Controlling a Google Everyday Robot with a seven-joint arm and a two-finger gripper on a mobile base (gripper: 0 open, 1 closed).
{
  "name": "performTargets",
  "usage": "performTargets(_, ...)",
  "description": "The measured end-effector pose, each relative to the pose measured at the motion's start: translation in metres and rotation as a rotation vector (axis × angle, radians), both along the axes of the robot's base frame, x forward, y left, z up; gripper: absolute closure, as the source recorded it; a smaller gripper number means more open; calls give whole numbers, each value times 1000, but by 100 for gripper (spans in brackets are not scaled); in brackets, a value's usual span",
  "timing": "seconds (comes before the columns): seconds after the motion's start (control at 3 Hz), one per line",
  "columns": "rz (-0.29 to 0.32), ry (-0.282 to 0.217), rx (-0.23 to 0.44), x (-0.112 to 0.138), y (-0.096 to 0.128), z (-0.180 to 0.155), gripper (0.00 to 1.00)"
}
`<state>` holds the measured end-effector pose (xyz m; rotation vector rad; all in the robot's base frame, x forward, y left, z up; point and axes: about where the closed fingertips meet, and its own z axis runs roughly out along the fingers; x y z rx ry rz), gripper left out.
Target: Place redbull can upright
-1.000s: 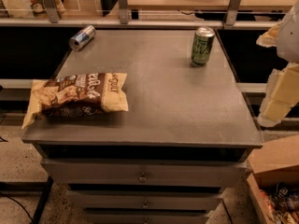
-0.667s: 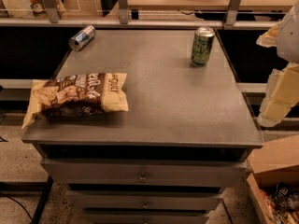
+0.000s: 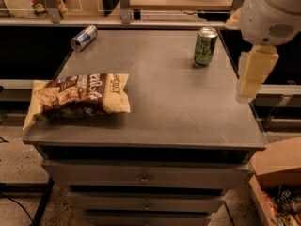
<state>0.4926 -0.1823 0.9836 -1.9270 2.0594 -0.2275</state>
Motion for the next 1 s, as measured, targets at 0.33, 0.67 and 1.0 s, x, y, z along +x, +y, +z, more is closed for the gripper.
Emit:
performTargets(0.33,128,-46,-89,57,31,13,0)
performTargets(0.67,270,-96,-161,114,80,25,0)
performTargets(1.0,372,-175,-198,163,141,35,0)
